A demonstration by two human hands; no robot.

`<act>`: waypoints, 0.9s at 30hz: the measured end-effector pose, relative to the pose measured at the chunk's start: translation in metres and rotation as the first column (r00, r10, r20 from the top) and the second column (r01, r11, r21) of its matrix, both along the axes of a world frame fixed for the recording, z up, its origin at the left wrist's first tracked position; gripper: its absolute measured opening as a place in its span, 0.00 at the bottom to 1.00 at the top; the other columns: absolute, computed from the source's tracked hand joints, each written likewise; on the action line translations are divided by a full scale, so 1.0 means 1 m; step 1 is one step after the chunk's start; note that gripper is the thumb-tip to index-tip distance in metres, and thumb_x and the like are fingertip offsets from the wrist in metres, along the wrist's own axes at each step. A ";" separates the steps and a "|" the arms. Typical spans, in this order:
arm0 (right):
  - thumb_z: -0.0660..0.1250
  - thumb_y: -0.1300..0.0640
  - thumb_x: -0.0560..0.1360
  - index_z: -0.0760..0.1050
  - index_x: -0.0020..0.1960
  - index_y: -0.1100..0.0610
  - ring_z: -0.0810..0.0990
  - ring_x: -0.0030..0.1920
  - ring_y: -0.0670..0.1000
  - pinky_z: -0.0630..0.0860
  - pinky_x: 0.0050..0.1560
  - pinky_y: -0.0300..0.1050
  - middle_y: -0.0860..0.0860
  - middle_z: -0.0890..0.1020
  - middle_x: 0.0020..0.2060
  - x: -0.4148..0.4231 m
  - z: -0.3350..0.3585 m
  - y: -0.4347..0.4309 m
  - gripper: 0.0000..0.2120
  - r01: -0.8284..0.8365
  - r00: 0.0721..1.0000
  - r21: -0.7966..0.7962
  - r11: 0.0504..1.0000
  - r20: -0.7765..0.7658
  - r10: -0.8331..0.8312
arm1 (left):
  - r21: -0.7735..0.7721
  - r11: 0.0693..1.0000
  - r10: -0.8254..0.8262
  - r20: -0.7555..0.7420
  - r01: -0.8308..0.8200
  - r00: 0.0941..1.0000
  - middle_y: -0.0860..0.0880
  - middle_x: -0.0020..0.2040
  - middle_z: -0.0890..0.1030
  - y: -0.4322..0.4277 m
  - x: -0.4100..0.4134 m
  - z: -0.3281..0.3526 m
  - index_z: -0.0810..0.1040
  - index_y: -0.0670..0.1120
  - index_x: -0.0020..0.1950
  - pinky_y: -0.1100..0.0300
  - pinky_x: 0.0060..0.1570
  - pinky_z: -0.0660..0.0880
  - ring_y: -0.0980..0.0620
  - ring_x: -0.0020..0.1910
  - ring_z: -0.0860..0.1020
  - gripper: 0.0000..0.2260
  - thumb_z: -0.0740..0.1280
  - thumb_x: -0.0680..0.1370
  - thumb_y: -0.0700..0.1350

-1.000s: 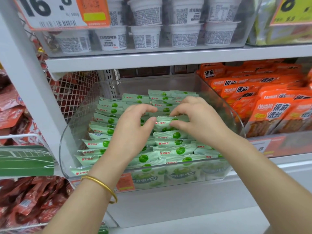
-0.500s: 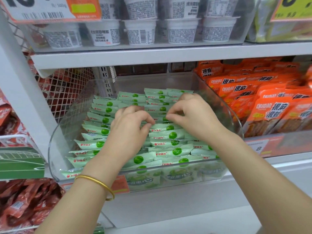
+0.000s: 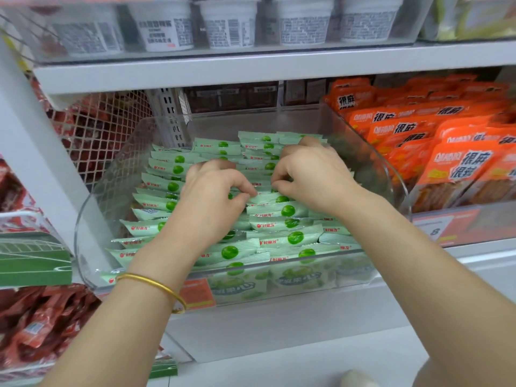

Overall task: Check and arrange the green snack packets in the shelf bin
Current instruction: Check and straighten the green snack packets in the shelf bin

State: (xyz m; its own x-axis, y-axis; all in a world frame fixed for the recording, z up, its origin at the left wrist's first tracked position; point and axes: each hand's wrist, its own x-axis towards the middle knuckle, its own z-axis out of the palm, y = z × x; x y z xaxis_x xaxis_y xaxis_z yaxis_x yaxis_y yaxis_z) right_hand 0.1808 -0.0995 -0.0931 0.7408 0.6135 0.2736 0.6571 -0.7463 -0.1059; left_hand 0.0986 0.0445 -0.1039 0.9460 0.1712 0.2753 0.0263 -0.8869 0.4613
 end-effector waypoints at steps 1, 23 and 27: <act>0.64 0.54 0.75 0.82 0.45 0.50 0.68 0.57 0.54 0.62 0.49 0.47 0.45 0.77 0.48 0.000 -0.002 0.001 0.07 0.004 1.000 0.006 1.000 0.029 -0.004 | -0.003 1.000 0.001 -0.005 -0.001 1.000 0.51 0.67 0.71 0.000 0.000 0.000 0.81 0.56 0.45 0.58 0.65 0.55 0.49 0.68 0.60 0.07 0.67 0.77 0.44; 0.64 0.61 0.75 0.79 0.44 0.57 0.72 0.42 0.39 0.67 0.45 0.30 0.45 0.76 0.40 -0.025 0.008 -0.019 0.05 -0.211 0.973 0.741 0.637 0.224 0.061 | -0.292 0.950 -0.053 0.191 0.108 0.980 0.62 0.55 0.75 -0.005 -0.022 0.018 0.72 0.53 0.64 0.69 0.58 0.66 0.62 0.58 0.71 0.21 0.72 0.72 0.49; 0.65 0.60 0.75 0.76 0.45 0.51 0.74 0.41 0.37 0.67 0.44 0.28 0.42 0.76 0.40 -0.032 0.016 -0.023 0.05 -0.181 0.983 0.831 0.525 0.141 0.117 | -0.351 0.921 -0.089 0.236 0.170 0.968 0.61 0.48 0.79 -0.007 -0.027 0.021 0.77 0.52 0.55 0.75 0.46 0.70 0.65 0.48 0.76 0.10 0.70 0.75 0.43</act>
